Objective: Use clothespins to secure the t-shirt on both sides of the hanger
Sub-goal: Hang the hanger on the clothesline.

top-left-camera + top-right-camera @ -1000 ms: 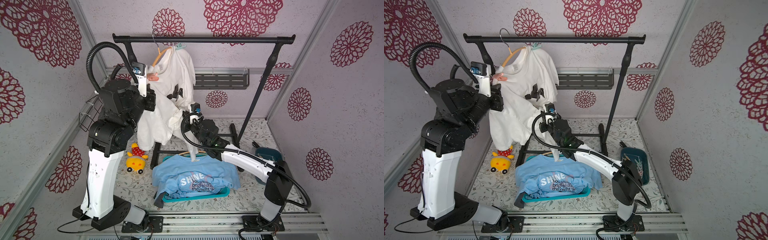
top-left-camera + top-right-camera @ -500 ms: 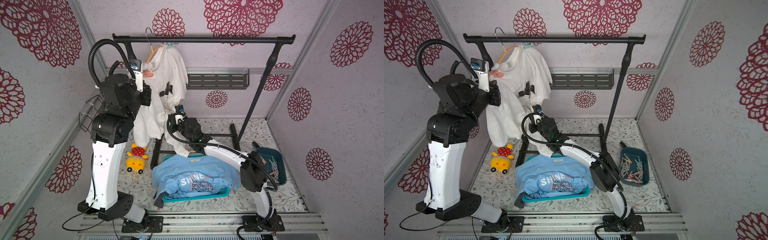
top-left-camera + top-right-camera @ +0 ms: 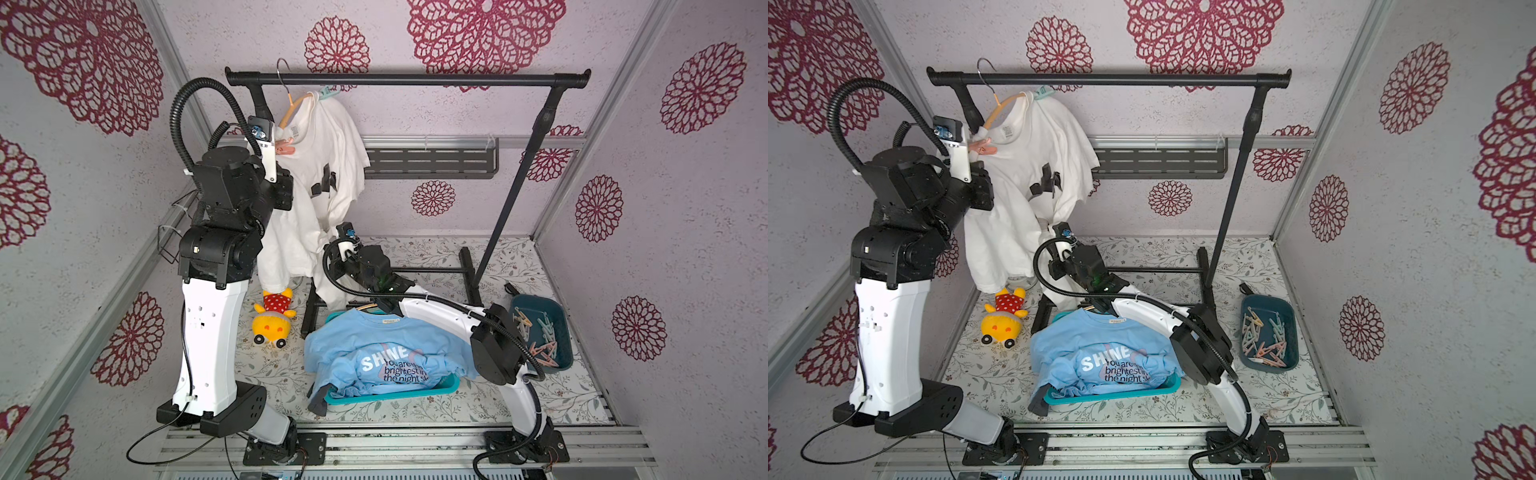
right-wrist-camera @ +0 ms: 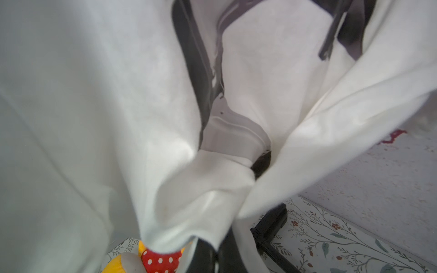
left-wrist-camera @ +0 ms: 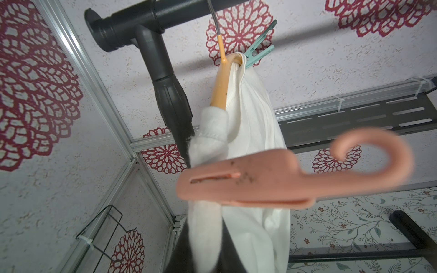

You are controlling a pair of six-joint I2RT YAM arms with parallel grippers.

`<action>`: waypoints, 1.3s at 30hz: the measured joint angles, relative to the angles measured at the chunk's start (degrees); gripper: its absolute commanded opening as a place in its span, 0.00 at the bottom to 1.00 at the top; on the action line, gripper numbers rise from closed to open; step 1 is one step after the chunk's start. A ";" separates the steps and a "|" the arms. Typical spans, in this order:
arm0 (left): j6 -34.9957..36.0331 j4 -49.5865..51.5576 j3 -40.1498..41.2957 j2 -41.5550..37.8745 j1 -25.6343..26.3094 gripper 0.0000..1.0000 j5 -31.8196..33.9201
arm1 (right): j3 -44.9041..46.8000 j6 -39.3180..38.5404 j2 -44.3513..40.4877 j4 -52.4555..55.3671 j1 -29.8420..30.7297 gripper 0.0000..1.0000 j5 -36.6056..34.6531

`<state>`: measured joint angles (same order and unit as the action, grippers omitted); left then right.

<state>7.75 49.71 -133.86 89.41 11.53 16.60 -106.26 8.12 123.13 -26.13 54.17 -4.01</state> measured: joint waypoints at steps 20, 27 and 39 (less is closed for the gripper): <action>0.44 2.45 -3.50 3.15 -0.61 0.02 -1.33 | 4.66 -2.97 -0.26 0.33 0.46 0.43 -0.31; 0.37 1.42 -1.14 1.62 -0.61 0.32 -0.83 | 10.73 -3.89 -4.04 0.37 0.61 0.58 -1.88; -0.02 -1.18 3.08 -3.50 -0.66 0.90 -0.87 | 19.10 -4.96 -17.62 0.76 0.74 0.73 -5.40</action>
<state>7.73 48.53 -130.78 85.91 10.87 15.73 -87.15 3.16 105.51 -25.36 54.92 -9.41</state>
